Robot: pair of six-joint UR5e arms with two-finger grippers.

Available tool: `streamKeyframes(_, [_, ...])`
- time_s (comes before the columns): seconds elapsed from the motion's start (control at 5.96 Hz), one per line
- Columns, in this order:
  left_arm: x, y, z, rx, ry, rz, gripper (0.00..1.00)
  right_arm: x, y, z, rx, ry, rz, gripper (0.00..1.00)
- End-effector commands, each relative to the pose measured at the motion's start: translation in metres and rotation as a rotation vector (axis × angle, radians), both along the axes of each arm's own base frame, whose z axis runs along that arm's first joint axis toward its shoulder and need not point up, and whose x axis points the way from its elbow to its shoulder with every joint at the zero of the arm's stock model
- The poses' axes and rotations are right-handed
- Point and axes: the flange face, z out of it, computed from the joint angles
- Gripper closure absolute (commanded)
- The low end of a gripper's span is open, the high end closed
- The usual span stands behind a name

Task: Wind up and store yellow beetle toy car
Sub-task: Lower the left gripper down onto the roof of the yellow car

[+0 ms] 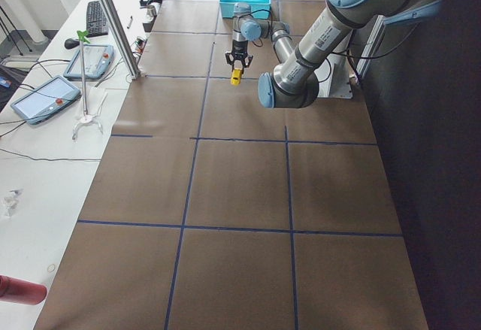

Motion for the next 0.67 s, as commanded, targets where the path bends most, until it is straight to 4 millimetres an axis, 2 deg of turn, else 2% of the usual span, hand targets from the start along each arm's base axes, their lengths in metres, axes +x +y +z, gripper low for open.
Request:
streamKeyframes(0.0, [-0.008, -0.027, -0.011, 0.049, 0.114, -0.034, 0.91, 0.000, 0.000, 0.000, 0.001, -0.001, 0.000, 0.00])
streamKeyframes(0.5, [0.016, -0.031, 0.010, -0.064, 0.169, -0.041, 0.91, 0.000, 0.000, 0.000, -0.001, -0.001, 0.002, 0.00])
